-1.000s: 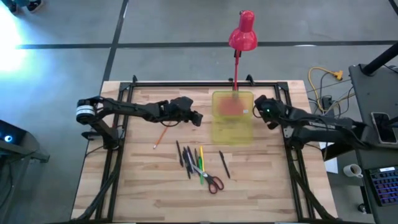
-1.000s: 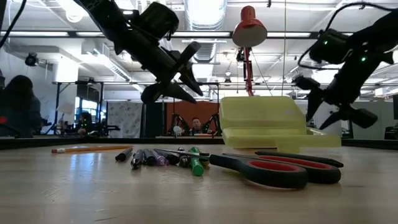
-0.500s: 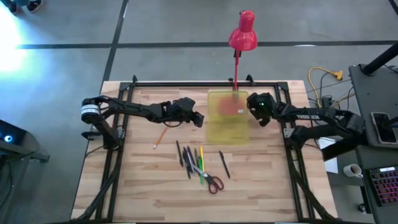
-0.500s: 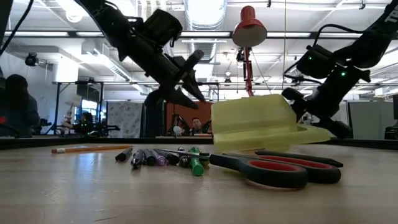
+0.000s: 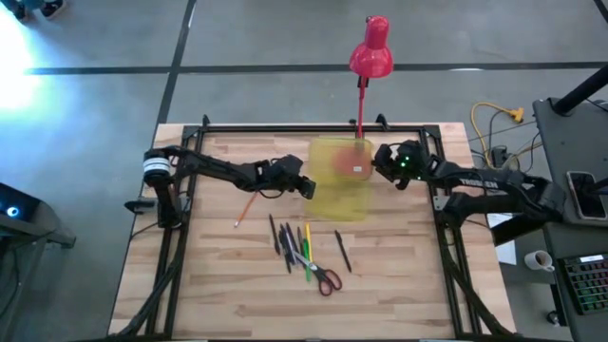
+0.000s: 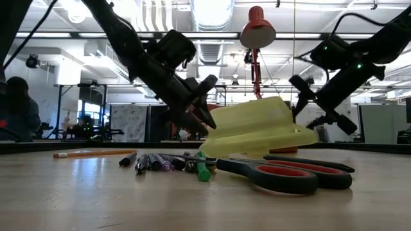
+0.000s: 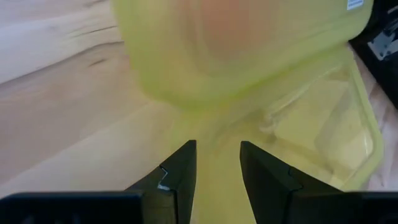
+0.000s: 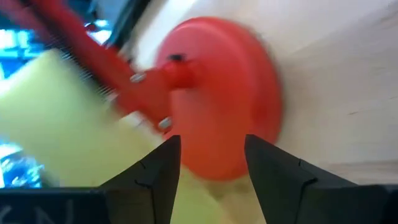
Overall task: Pick & place school supplies into a supply box
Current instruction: Adjust the yellow supply box
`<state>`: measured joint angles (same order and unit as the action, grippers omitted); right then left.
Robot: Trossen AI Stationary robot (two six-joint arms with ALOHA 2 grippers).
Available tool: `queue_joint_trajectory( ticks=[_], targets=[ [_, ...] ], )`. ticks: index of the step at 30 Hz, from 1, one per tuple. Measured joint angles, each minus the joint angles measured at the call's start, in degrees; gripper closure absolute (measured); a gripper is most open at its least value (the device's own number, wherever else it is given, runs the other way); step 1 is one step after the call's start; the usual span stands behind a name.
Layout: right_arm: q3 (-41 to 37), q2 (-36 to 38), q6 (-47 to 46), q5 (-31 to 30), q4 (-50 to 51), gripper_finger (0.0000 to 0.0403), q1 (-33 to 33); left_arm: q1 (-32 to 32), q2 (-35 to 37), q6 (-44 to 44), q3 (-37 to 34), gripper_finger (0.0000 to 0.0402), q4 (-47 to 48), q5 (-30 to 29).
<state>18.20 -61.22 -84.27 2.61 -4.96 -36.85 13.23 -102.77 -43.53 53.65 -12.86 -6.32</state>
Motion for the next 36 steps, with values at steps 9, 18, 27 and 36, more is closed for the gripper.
queue_joint_trajectory(
  ticks=[9,18,27,36],
  targets=[
    [0.00,4.90,1.43,0.45,-0.08,0.0232,3.59,-0.02,-1.04,-0.03,0.00,0.0293,-3.20,0.02],
    [0.03,2.48,14.65,1.78,-3.89,0.0232,5.00,-0.07,-1.04,-0.04,0.00,0.0293,-3.71,0.10],
    [1.89,-0.43,29.48,0.93,-4.73,0.0232,5.01,-0.07,-1.04,-0.04,0.00,0.0293,-3.49,0.26],
    [2.66,-2.15,41.22,1.50,-4.42,0.0185,4.51,-0.07,-1.04,-0.06,0.00,0.0293,-2.76,0.28]
  ],
)
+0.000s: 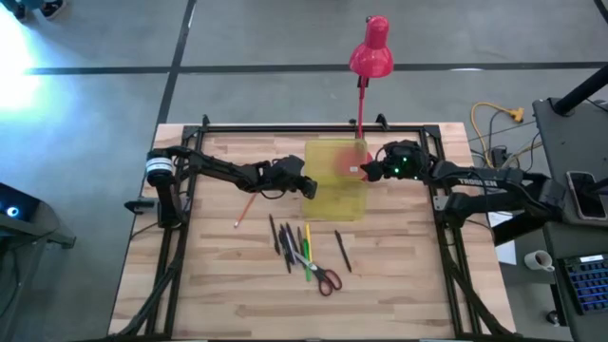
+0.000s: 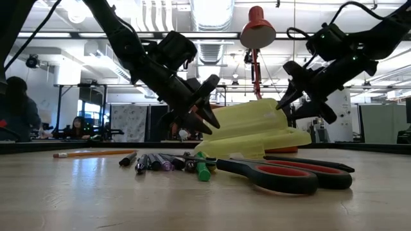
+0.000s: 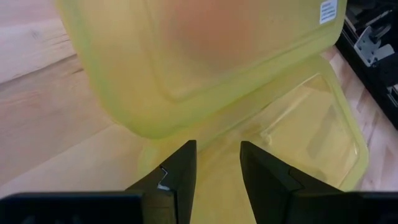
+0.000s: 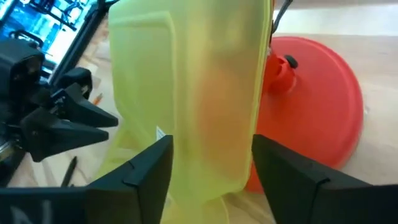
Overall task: Pick & place school supplies into a supply box
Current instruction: Adjust the yellow supply box
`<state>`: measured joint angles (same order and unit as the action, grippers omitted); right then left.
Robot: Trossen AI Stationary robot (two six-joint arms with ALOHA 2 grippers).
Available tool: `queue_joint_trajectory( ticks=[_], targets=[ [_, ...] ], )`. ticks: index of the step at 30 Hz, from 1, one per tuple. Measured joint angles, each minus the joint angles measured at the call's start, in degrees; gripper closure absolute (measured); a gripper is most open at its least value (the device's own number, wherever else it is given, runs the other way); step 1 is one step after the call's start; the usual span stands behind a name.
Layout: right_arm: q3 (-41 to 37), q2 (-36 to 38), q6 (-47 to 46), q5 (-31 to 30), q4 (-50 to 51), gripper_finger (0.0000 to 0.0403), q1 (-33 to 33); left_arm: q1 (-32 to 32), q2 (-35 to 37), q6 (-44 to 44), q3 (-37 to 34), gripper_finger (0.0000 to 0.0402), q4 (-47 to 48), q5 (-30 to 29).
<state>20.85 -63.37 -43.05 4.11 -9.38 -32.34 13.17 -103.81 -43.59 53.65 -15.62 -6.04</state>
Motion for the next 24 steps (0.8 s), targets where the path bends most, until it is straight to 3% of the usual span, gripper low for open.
queue_joint_trajectory(
  ticks=[11,24],
  targets=[
    [-2.18,-0.51,3.18,2.81,1.80,0.0096,-0.35,0.00,0.00,0.00,-0.02,0.0293,0.58,0.00],
    [-2.24,-0.53,7.52,4.14,-3.22,0.0103,-4.24,0.02,0.00,0.00,-0.02,0.0293,0.61,0.00]
  ],
)
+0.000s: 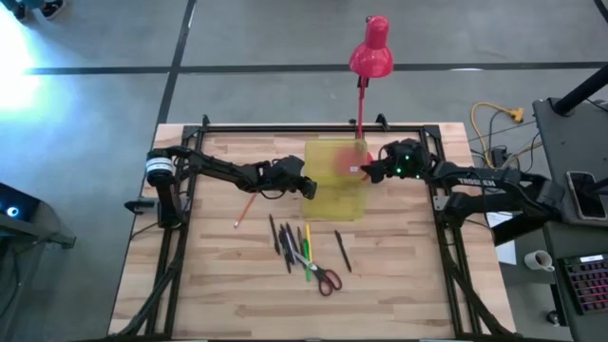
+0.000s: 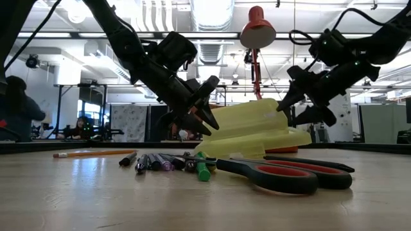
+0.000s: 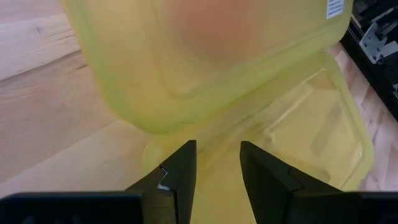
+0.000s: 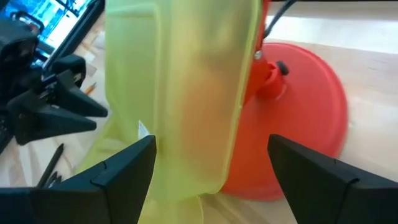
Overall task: Pick & place school supplies into a supply box
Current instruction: Adjust the yellow supply box
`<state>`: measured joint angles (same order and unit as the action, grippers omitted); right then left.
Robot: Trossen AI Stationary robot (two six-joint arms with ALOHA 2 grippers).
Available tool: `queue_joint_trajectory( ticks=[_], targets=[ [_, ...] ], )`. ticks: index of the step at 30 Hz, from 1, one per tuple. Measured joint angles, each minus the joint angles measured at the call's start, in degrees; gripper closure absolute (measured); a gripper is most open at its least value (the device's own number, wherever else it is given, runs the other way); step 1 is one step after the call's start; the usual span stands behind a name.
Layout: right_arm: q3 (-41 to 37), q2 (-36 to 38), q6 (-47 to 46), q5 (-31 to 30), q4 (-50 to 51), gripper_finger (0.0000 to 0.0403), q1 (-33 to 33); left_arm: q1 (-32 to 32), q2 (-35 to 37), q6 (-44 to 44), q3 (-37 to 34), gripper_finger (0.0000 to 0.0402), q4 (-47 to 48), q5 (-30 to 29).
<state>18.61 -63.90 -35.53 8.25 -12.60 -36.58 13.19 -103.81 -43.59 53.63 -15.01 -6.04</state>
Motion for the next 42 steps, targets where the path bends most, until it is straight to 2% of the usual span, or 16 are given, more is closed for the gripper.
queue_joint_trajectory(
  ticks=[4,12,16,23,28,33,42],
  targets=[
    [-0.18,-1.22,-0.01,3.18,-1.09,0.0104,-1.92,0.02,0.00,0.00,0.00,0.0293,-0.02,0.00],
    [0.01,-11.47,-2.70,9.92,-12.09,0.0108,-2.59,0.10,-2.20,-2.20,0.84,0.0293,-0.02,0.79],
    [1.44,-14.32,-3.74,12.83,-15.79,0.0110,-2.58,0.09,-2.80,-2.62,0.98,0.0293,0.03,1.70],
    [4.43,-15.93,-3.56,15.15,-15.47,0.0112,-2.60,0.11,-2.80,-2.60,1.00,0.0293,-0.08,1.67],
    [4.87,-13.71,-4.70,15.95,-13.38,0.0119,-2.58,0.11,-2.80,-2.11,1.46,0.0293,0.00,1.51],
    [4.91,-9.85,-6.27,16.33,-8.49,0.0148,-2.19,0.11,-2.26,-1.01,2.32,0.0293,0.03,1.51],
    [5.00,-6.84,-8.42,16.46,-7.27,0.0233,-1.25,0.13,-1.59,0.56,4.52,0.0293,0.05,1.49]
  ],
)
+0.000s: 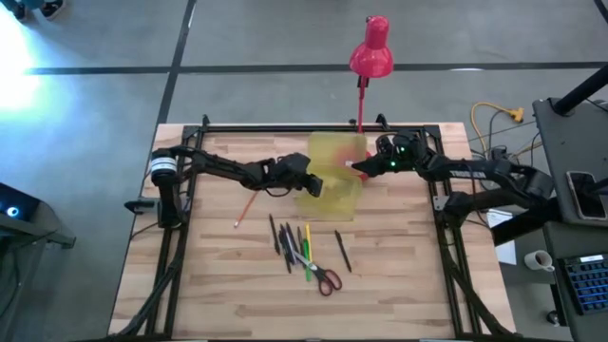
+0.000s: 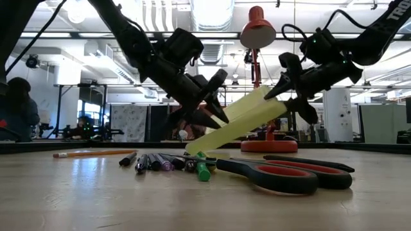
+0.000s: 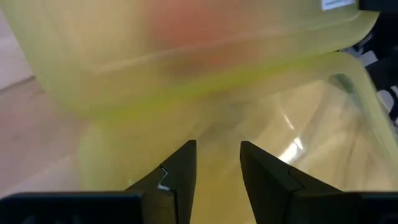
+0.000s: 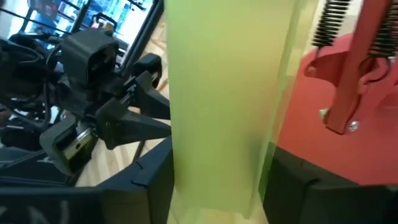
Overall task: Pick & place school supplies into a supply box
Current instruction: Adjust the yellow supply box
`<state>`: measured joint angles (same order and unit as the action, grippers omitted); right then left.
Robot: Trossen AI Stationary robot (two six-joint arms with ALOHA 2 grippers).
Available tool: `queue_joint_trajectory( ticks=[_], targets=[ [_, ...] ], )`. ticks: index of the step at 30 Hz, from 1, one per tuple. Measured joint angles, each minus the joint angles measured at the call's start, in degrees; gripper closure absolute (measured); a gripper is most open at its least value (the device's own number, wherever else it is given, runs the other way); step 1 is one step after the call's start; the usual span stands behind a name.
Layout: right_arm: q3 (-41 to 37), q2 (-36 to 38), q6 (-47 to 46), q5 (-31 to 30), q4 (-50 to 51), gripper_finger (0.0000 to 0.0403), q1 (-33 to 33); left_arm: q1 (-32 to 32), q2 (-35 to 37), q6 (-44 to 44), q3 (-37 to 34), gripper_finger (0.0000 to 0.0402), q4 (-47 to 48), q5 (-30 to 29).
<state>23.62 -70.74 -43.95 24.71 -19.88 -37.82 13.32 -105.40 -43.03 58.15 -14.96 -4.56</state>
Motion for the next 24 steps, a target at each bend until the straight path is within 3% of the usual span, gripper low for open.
queue_joint_trajectory(
  ticks=[5,12,17,20,24],
  targets=[
    [0.20,1.74,-0.67,-0.20,-0.10,0.0254,0.82,0.00,4.11,0.94,-0.02,0.0293,5.56,-0.98],
    [0.26,5.72,-2.95,-0.55,0.03,0.0254,4.08,-0.15,16.47,6.43,-0.43,0.0293,22.04,-13.96],
    [1.40,10.26,-1.90,-0.81,0.20,0.0254,10.07,-0.15,27.00,8.48,-2.32,0.0293,26.89,-18.50],
    [3.86,12.55,5.84,-3.67,0.62,0.0254,15.07,-0.15,33.10,8.48,-4.38,0.0293,26.84,-19.62],
    [9.92,14.14,20.90,-15.20,6.66,0.0254,23.29,-0.15,40.04,8.46,-7.62,0.0293,26.80,-20.00]
  ],
)
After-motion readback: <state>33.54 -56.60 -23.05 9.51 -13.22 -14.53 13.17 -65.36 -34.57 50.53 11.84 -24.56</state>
